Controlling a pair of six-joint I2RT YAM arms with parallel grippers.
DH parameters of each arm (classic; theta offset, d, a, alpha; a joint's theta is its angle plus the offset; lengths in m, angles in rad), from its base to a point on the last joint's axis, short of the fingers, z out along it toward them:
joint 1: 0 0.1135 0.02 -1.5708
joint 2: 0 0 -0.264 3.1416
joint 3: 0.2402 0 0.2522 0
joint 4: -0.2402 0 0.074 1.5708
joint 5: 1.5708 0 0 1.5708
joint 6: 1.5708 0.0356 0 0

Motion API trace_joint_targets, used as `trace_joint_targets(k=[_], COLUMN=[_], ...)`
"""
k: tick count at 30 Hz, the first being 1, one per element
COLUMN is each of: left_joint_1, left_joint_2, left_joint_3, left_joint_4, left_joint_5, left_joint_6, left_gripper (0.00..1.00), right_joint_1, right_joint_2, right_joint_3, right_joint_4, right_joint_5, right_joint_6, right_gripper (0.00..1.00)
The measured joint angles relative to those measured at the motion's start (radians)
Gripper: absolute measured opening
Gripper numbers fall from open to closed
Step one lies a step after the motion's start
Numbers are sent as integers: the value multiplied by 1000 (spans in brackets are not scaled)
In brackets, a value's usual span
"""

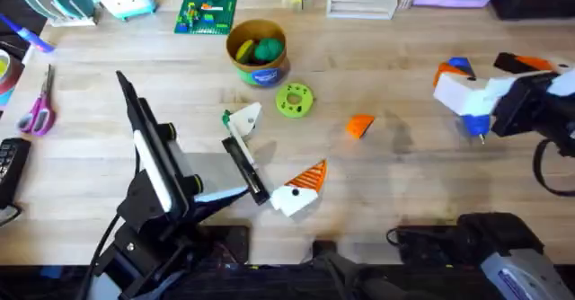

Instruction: Pick up the gripper from the table and insert it into the empty holder that is missing its gripper. Then pick up a screw, insert it into the mounting hole, and use the screwdriver to tighten it. Finally, clean up the table by picking up the vegetable and placing it into the bucket.

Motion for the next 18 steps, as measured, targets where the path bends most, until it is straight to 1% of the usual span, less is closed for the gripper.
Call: trace_joint_targets(k=[4, 7, 9, 11, 14, 18], left_joint_1=[0, 0, 0, 0, 0, 0], left_joint_2=[0, 0, 0, 0, 0, 0], left_joint_3=[0, 0, 0, 0, 0, 0], left_joint_4=[0, 0, 0, 0, 0, 0], left_joint_5=[0, 0, 0, 0, 0, 0], left_joint_6=[0, 0, 0, 0, 0, 0], left_gripper=[991, 991, 991, 991, 991, 991], right_joint_1=[0, 0, 3, 18, 79, 209], right_joint_2=[0, 9, 35, 90, 203, 356], right_joint_3=[0, 0, 0, 0, 0, 0], right_joint_4=[-37, -22, -52, -109, -154, -135], right_joint_5=[-1, -28, -67, -99, -122, -110], right_joint_6=[13, 31, 33, 17, -20, -56], right_gripper=[992, 992, 994, 995, 994, 994])
